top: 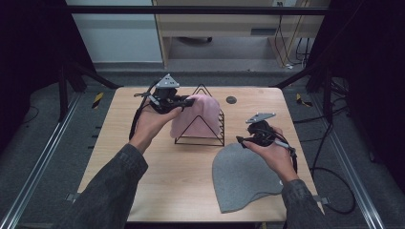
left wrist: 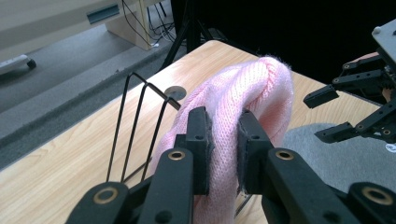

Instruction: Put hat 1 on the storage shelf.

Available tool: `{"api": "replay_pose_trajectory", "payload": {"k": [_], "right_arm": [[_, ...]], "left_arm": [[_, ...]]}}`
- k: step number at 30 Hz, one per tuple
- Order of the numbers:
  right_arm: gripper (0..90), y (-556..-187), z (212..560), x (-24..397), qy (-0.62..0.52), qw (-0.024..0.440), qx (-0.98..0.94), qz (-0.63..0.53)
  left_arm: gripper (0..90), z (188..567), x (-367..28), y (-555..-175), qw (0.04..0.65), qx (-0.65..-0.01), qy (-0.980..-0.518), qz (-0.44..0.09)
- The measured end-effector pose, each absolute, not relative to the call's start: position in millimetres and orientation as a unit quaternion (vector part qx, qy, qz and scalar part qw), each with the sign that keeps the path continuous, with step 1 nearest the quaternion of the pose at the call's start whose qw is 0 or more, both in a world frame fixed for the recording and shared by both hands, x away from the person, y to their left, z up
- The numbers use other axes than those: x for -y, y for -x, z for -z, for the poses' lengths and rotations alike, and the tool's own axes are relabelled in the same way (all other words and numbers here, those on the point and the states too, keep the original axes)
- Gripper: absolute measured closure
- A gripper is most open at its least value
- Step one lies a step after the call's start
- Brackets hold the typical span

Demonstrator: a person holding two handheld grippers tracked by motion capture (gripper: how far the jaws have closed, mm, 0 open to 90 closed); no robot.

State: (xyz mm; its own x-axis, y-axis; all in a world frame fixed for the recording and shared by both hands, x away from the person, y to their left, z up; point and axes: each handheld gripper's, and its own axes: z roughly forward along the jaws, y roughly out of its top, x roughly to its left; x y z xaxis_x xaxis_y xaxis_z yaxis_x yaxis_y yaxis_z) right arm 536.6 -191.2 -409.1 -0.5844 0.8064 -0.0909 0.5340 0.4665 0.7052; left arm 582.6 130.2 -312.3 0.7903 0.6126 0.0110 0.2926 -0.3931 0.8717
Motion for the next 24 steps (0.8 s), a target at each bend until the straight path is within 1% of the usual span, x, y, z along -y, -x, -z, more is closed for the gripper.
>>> {"api": "replay_pose_trajectory", "payload": {"k": [15, 18, 21, 24], "right_arm": [[41.7, -532.8, 423.7, 207.9, -0.419, 0.197, -0.831, -0.308], [44.3, -533.2, 426.8, 211.4, -0.421, 0.195, -0.831, -0.306], [45.0, -532.7, 428.6, 213.7, -0.424, 0.194, -0.831, -0.304], [46.4, -531.9, 431.8, 217.5, -0.425, 0.192, -0.831, -0.303]], "left_arm": [[77.6, 339.7, -132.5, -583.8, 0.460, -0.282, -0.828, -0.154], [76.8, 342.8, -131.5, -583.3, 0.453, -0.279, -0.832, -0.154], [76.6, 343.9, -131.9, -582.8, 0.455, -0.280, -0.831, -0.153], [74.5, 344.2, -134.4, -582.6, 0.458, -0.283, -0.829, -0.152]]}}
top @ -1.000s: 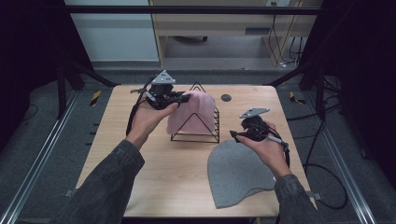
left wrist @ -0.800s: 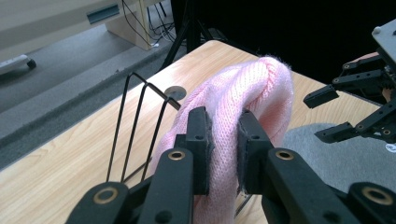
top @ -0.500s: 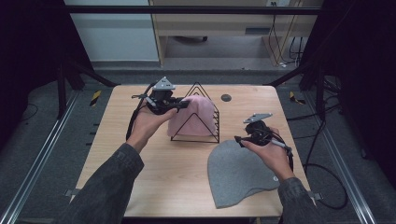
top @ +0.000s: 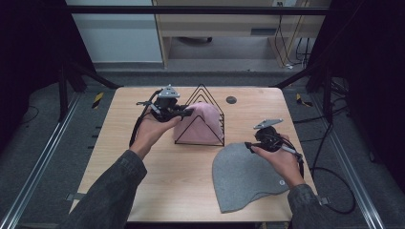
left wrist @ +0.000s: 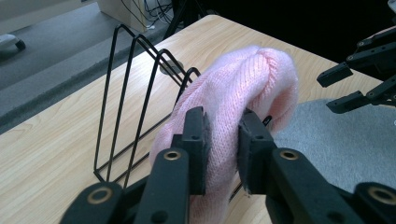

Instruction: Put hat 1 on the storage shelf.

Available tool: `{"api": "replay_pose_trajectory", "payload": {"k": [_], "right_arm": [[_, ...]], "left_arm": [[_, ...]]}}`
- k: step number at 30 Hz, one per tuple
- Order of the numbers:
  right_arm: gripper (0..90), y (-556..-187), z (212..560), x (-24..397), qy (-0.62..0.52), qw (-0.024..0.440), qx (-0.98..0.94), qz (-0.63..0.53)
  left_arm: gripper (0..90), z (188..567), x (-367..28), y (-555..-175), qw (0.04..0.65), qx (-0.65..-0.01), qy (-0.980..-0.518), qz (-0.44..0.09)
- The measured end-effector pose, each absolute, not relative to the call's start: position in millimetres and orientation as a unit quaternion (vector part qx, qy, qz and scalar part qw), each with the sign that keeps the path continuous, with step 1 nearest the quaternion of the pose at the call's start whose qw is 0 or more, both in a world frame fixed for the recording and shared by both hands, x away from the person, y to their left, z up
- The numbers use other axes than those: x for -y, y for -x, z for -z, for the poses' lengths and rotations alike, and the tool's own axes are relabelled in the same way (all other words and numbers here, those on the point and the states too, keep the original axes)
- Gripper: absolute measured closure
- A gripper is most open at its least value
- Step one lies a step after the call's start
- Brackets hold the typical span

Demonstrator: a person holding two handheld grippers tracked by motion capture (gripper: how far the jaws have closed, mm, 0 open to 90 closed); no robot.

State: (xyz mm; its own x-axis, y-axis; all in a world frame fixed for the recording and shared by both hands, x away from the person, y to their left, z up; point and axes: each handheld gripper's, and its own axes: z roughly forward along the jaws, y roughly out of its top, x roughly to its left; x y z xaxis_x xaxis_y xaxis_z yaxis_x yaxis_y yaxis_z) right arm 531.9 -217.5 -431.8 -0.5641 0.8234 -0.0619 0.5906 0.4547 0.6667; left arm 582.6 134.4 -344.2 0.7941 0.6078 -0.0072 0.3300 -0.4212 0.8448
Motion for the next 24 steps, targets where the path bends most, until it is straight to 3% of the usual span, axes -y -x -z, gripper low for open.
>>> {"api": "replay_pose_trajectory", "payload": {"k": [6, 13, 19, 24], "right_arm": [[50.0, -532.1, 434.7, 221.6, -0.428, 0.187, -0.829, -0.308], [52.8, -538.2, 445.6, 226.1, -0.444, 0.169, -0.822, -0.314], [47.3, -549.3, 458.4, 227.7, -0.465, 0.165, -0.814, -0.305], [37.2, -559.9, 472.0, 226.3, -0.477, 0.142, -0.817, -0.292]], "left_arm": [[61.2, 342.2, -141.4, -574.1, 0.483, -0.283, -0.817, -0.141], [35.2, 344.6, -160.6, -546.7, 0.461, -0.290, -0.820, -0.178], [22.3, 368.4, -181.8, -521.7, 0.436, -0.316, -0.821, -0.191], [17.5, 426.1, -214.5, -477.8, 0.418, -0.343, -0.820, -0.190]]}}
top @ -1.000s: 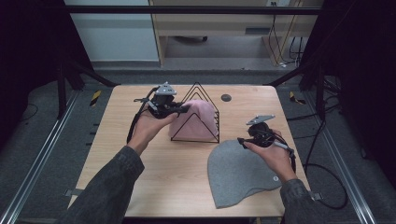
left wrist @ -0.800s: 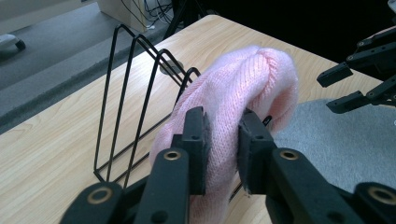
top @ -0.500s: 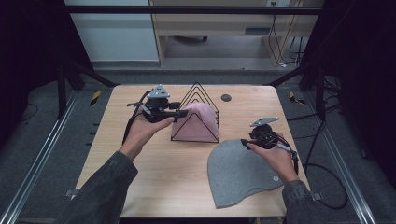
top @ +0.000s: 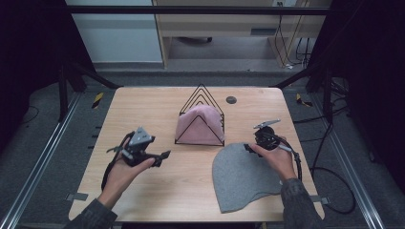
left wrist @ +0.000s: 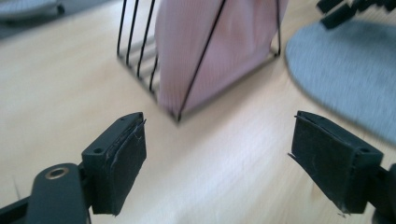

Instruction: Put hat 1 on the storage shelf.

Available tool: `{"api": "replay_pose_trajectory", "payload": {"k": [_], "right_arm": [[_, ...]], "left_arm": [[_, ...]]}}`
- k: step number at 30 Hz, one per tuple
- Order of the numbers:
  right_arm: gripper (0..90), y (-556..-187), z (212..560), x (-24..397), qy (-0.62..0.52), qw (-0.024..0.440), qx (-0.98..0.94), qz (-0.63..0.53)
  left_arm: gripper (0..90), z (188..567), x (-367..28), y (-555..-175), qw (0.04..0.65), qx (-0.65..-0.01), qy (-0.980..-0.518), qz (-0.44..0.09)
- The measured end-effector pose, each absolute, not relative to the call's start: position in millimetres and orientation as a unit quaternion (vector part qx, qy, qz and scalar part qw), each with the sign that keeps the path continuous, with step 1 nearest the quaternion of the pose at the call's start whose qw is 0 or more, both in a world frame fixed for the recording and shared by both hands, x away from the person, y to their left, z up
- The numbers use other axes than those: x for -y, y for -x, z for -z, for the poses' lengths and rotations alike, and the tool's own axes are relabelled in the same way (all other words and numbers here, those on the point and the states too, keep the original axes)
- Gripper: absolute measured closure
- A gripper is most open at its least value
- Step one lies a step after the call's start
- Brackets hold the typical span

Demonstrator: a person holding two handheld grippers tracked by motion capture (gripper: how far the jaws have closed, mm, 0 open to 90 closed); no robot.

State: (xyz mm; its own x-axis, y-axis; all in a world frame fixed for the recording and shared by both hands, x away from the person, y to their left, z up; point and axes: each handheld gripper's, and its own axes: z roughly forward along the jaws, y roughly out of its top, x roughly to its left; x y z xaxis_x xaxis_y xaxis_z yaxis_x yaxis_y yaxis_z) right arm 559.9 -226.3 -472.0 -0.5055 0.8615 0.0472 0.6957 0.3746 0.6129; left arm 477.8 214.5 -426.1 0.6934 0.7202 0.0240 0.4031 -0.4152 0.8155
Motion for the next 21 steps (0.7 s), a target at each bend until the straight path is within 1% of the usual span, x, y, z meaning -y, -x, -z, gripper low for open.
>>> {"api": "replay_pose_trajectory", "payload": {"k": [1, 2, 3, 5, 11, 12, 14, 15, 17, 18, 19, 20, 21], "right_arm": [[36.1, -561.4, 473.8, 226.3, -0.477, 0.138, -0.817, -0.292], [35.9, -563.1, 475.7, 225.9, -0.480, 0.135, -0.815, -0.295], [35.9, -563.8, 476.6, 225.9, -0.480, 0.134, -0.815, -0.296], [35.9, -564.3, 477.3, 225.6, -0.483, 0.132, -0.814, -0.296], [38.7, -564.4, 483.5, 227.3, -0.484, 0.124, -0.817, -0.289], [42.4, -563.6, 484.0, 227.5, -0.476, 0.127, -0.821, -0.288], [43.2, -563.2, 483.7, 226.8, -0.475, 0.126, -0.822, -0.288], [49.6, -561.8, 482.9, 224.2, -0.466, 0.126, -0.829, -0.283], [58.0, -560.2, 481.8, 222.1, -0.463, 0.122, -0.834, -0.275], [64.1, -558.8, 481.4, 220.9, -0.454, 0.122, -0.840, -0.270], [64.1, -558.8, 481.4, 220.9, -0.454, 0.122, -0.840, -0.270], [69.3, -557.7, 481.2, 219.9, -0.449, 0.124, -0.844, -0.267], [79.1, -555.7, 479.4, 218.5, -0.446, 0.114, -0.849, -0.260]], "left_arm": [[17.3, 426.1, -214.5, -477.8, 0.418, -0.343, -0.820, -0.190], [15.1, 437.2, -221.3, -472.0, 0.394, -0.341, -0.833, -0.184], [14.0, 439.1, -224.9, -469.4, 0.388, -0.346, -0.834, -0.186], [14.2, 440.2, -228.9, -466.6, 0.390, -0.349, -0.831, -0.191], [13.8, 443.1, -250.4, -457.4, 0.370, -0.366, -0.828, -0.207], [13.9, 445.6, -258.7, -455.0, 0.369, -0.383, -0.822, -0.206], [14.0, 446.8, -261.9, -453.7, 0.372, -0.390, -0.818, -0.201], [14.0, 447.8, -265.1, -452.0, 0.373, -0.395, -0.817, -0.195], [14.0, 447.4, -265.6, -451.9, 0.373, -0.392, -0.818, -0.194], [14.3, 446.9, -266.7, -452.5, 0.369, -0.388, -0.821, -0.199], [14.4, 446.9, -266.7, -452.5, 0.369, -0.388, -0.821, -0.199], [14.4, 447.3, -267.7, -453.5, 0.369, -0.388, -0.821, -0.198], [14.3, 448.2, -267.9, -454.4, 0.370, -0.390, -0.820, -0.196]]}}
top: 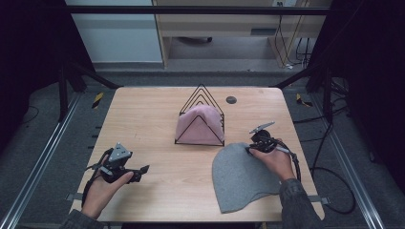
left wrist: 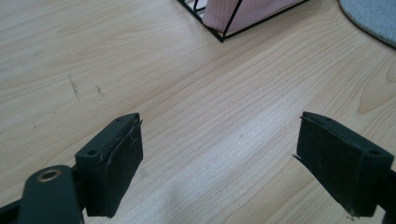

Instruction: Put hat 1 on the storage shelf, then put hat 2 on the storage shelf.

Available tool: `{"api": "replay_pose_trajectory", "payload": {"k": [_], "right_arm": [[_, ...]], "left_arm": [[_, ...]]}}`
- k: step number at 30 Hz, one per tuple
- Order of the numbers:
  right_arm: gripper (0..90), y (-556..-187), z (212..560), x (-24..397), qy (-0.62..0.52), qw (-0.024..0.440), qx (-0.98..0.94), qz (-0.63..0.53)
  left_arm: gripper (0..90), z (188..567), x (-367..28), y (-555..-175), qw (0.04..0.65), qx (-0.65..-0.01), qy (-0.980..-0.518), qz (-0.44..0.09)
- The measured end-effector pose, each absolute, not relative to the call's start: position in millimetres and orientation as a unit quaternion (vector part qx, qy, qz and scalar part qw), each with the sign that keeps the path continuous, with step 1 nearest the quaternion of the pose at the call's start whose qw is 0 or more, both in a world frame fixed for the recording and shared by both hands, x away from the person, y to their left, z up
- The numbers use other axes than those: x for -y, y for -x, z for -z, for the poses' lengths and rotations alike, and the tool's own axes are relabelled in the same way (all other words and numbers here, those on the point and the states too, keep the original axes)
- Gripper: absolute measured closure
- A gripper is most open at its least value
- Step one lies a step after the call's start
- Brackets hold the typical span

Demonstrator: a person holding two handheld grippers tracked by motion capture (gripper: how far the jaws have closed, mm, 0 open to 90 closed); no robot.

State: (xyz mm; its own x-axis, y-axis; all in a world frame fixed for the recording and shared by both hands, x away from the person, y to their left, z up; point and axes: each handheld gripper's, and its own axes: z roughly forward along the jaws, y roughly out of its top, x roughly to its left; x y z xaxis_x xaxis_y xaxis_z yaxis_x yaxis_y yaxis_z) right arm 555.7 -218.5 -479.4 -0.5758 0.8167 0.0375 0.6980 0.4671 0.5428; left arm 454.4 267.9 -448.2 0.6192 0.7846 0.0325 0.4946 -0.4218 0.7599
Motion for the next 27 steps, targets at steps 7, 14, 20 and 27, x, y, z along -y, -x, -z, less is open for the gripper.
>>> {"api": "replay_pose_trajectory", "payload": {"k": [7, 14, 20, 27], "right_arm": [[85.8, -547.6, 472.2, 215.8, -0.424, 0.114, -0.860, -0.262], [85.8, -516.3, 440.1, 217.1, -0.389, 0.137, -0.854, -0.318], [85.8, -487.7, 416.1, 210.0, -0.347, 0.157, -0.856, -0.350], [85.8, -461.7, 387.8, 196.2, -0.305, 0.169, -0.854, -0.386]], "left_arm": [[13.1, 457.3, -270.0, -461.1, 0.340, -0.382, -0.839, -0.186], [8.7, 464.5, -265.7, -462.1, 0.337, -0.361, -0.857, -0.151], [8.7, 463.7, -265.7, -460.5, 0.349, -0.361, -0.853, -0.143], [8.9, 462.2, -261.4, -459.0, 0.357, -0.348, -0.854, -0.145]]}}
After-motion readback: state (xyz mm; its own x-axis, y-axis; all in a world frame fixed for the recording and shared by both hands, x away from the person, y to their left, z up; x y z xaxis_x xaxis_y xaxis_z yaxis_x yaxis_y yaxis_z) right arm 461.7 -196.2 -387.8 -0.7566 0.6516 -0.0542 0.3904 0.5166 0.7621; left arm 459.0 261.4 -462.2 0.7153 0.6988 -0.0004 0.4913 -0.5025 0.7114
